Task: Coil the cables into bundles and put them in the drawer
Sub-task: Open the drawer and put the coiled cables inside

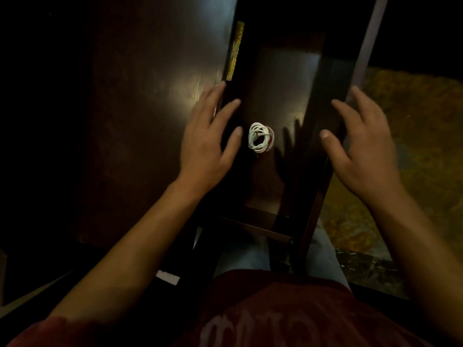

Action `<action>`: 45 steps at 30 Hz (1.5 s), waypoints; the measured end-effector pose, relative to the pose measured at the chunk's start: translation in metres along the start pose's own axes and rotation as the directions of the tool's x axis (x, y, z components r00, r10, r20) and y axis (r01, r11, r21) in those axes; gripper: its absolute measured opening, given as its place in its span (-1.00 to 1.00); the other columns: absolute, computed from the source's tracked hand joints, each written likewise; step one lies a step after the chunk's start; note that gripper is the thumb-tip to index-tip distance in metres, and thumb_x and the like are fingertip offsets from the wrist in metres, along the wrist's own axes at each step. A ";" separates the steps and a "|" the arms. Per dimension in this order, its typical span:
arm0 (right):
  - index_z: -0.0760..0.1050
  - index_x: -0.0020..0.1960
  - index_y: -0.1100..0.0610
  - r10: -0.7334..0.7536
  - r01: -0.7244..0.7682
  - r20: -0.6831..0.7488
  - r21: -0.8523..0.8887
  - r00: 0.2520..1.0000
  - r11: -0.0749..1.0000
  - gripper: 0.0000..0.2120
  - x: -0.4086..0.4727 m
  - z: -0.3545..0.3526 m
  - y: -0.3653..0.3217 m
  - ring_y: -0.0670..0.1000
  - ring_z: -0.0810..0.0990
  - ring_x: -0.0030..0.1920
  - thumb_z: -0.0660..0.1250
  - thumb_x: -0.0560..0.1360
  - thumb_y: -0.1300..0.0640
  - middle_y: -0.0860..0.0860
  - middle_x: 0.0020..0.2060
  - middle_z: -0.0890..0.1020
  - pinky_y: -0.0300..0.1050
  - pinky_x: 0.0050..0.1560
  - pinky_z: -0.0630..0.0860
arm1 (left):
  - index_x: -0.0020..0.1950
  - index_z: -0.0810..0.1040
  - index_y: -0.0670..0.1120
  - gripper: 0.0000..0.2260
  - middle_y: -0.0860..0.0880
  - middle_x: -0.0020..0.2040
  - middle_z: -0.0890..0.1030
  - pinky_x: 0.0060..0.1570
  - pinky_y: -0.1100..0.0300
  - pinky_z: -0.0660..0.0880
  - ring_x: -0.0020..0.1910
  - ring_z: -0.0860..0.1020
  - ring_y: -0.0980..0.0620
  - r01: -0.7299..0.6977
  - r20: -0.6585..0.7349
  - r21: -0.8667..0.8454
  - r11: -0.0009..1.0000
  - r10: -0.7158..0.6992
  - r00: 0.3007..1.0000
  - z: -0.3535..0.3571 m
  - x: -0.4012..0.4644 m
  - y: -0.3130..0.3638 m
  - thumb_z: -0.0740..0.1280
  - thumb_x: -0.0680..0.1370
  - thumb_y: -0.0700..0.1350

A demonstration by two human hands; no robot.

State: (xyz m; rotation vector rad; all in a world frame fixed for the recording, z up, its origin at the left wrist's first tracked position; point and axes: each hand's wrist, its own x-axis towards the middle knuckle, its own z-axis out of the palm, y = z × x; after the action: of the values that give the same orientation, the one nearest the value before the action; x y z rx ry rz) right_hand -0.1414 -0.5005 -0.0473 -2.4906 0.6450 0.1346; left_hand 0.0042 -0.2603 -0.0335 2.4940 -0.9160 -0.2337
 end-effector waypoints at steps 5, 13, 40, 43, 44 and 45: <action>0.23 0.59 0.11 0.236 -0.238 -0.088 -0.017 0.968 0.971 -0.46 -0.020 0.019 0.045 0.22 0.06 0.63 0.17 0.67 -0.07 0.17 0.63 0.12 0.26 0.55 0.12 | 0.54 0.36 -0.09 -0.53 -0.17 0.64 0.16 0.57 -0.23 0.05 0.63 0.03 -0.23 0.019 0.047 0.253 0.967 -0.032 0.998 -0.013 -0.010 -0.040 0.25 0.66 0.03; 0.19 0.62 0.11 0.369 -0.383 0.154 0.069 0.916 0.921 -0.47 -0.010 0.069 0.073 0.22 0.09 0.62 0.10 0.71 -0.06 0.14 0.64 0.11 0.23 0.57 0.13 | 0.59 0.26 -0.03 -0.51 -0.17 0.66 0.06 0.58 -0.23 -0.01 0.64 -0.03 -0.22 0.013 0.118 0.472 0.882 -0.078 0.990 -0.030 0.010 -0.092 0.17 0.69 0.11; 0.54 0.25 0.13 0.501 -0.657 0.440 0.610 0.746 0.443 -0.75 0.049 0.086 0.074 0.00 0.46 -0.36 0.15 0.72 0.07 0.05 -0.18 0.57 -0.08 -0.35 0.43 | 0.59 0.26 0.06 -0.50 -0.10 0.64 0.15 0.58 -0.19 -0.03 0.64 0.04 -0.16 0.177 -0.046 0.360 0.916 -0.172 0.984 -0.027 0.041 -0.132 0.20 0.65 0.11; 0.54 0.17 0.08 0.472 -0.646 0.446 0.601 0.760 0.471 -0.79 0.054 0.094 0.071 0.00 0.45 -0.37 0.15 0.72 0.06 0.08 -0.17 0.58 -0.06 -0.37 0.42 | 0.59 0.25 0.06 -0.50 -0.09 0.65 0.14 0.59 -0.17 -0.03 0.64 0.04 -0.15 0.188 -0.048 0.368 0.911 -0.183 0.982 -0.027 0.042 -0.133 0.21 0.65 0.10; 0.53 0.14 0.07 0.465 -0.639 0.445 0.608 0.766 0.472 -0.80 0.055 0.097 0.069 0.01 0.44 -0.39 0.15 0.72 0.06 0.08 -0.18 0.58 -0.06 -0.38 0.41 | 0.59 0.24 0.05 -0.49 -0.09 0.65 0.14 0.58 -0.17 -0.03 0.64 0.04 -0.15 0.188 -0.046 0.372 0.909 -0.184 0.982 -0.026 0.043 -0.133 0.20 0.65 0.10; 0.53 0.13 0.07 0.458 -0.633 0.443 0.614 0.771 0.471 -0.81 0.057 0.100 0.068 0.01 0.42 -0.40 0.16 0.72 0.06 0.06 -0.20 0.58 -0.08 -0.39 0.40 | 0.59 0.24 0.05 -0.49 -0.10 0.65 0.13 0.58 -0.18 -0.03 0.64 0.04 -0.16 0.186 -0.043 0.377 0.907 -0.184 0.982 -0.026 0.043 -0.133 0.20 0.65 0.10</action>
State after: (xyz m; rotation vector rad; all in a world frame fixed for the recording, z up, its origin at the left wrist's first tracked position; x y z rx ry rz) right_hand -0.1195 -0.5194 -0.1776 -1.3675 1.1309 0.3142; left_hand 0.1204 -0.1897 -0.0748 2.9439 -0.7798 -0.1165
